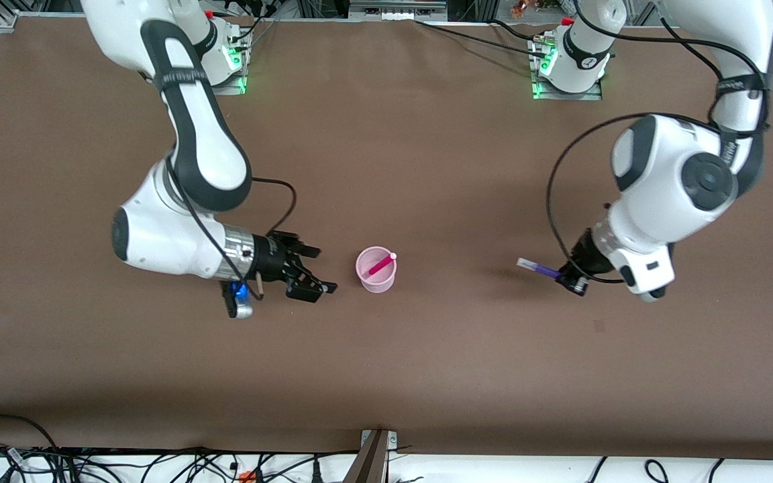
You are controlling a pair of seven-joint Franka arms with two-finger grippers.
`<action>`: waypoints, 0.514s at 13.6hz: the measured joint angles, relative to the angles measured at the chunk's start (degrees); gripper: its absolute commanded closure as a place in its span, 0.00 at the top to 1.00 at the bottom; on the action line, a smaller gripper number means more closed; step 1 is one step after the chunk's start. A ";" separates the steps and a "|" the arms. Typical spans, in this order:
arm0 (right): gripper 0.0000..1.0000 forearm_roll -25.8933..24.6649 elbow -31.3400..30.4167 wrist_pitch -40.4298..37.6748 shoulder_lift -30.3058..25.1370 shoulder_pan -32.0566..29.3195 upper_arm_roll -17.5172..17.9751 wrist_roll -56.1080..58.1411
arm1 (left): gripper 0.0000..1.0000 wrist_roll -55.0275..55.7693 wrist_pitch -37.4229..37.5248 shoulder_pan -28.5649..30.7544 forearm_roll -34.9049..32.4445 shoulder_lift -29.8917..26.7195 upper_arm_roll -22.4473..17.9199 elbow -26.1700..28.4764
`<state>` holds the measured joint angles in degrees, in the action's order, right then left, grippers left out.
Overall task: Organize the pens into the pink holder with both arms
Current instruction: 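Drop the pink marker into the cup while the left gripper lifts the purple marker, then move the purple marker with the left gripper over the pink cup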
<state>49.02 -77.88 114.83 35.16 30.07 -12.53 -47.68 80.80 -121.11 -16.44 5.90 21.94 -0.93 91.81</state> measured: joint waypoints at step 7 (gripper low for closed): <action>1.00 -20.98 -0.16 -18.61 -13.04 0.07 -5.85 13.50 | 0.00 31.90 0.00 -16.33 -17.89 1.68 0.21 -4.66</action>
<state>28.04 -78.03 96.22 22.11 30.14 -18.38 -34.17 112.71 -121.11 -32.78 -11.99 23.62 -0.71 87.15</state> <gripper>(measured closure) 0.000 0.833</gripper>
